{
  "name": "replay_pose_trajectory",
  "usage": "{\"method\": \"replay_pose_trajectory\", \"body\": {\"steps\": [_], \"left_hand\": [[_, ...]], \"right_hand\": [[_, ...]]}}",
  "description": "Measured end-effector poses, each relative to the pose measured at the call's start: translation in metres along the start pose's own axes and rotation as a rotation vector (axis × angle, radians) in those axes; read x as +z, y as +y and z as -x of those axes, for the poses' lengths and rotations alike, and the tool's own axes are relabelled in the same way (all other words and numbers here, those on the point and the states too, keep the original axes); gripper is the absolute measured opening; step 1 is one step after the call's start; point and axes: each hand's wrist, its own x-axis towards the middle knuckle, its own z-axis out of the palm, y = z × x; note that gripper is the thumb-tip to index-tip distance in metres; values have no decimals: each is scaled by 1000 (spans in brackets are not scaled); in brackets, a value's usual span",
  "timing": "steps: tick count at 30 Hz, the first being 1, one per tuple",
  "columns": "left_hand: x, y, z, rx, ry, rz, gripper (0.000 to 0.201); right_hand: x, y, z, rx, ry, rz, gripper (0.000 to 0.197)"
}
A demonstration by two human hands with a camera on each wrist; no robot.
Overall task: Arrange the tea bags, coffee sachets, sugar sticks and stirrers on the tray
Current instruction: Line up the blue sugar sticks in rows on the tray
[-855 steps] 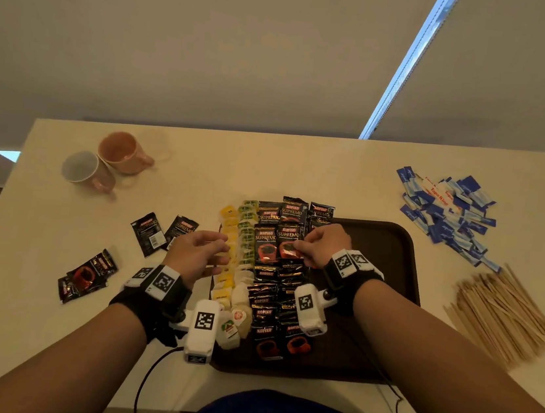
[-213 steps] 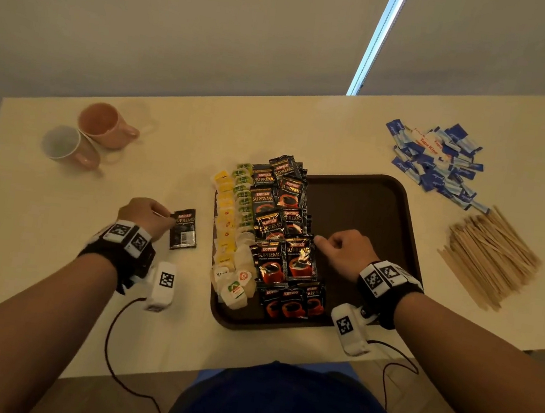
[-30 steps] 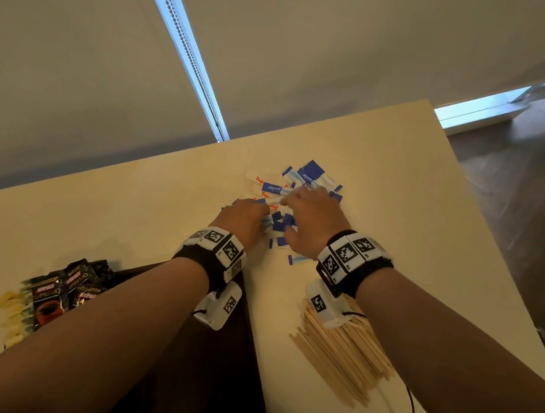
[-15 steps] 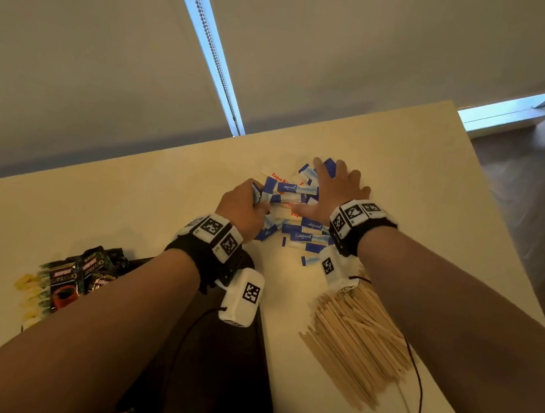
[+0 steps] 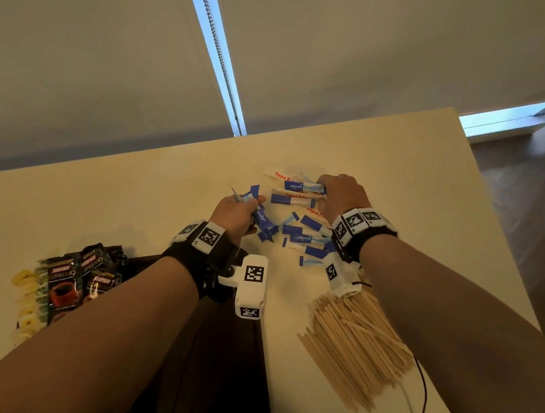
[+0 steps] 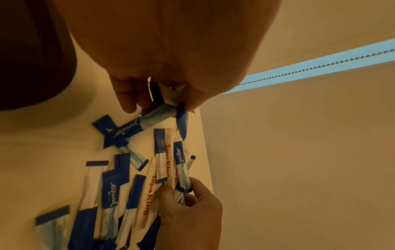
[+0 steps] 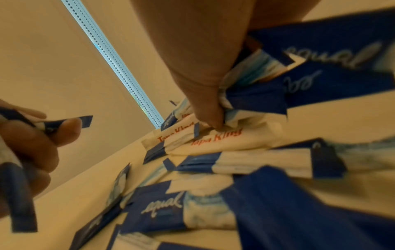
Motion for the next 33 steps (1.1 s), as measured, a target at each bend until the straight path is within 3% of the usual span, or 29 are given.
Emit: {"method": "replay_pose_trajectory", "body": {"steps": [8, 11, 16, 26, 29, 33], "left_hand": [[-4, -3, 3, -6, 48, 230, 33], [-4, -2, 8, 2, -8, 296, 21], [-9, 0, 18, -38, -66, 326, 26], [-19, -1, 24, -74, 19, 245, 13], [-22, -5, 24, -14, 34, 178, 15], [-24, -10, 23, 131, 61, 88, 31]], "right_hand": [[-16, 0, 12, 18, 119, -122, 32], [-23, -3, 15, 26, 169, -187, 29], [-23, -10, 23, 44, 206, -326, 34], [-19, -21, 38, 233, 26, -1050, 33], [-16, -25, 42, 238, 12, -1120, 39], [-11, -35, 56, 155, 18, -1134, 30]]}}
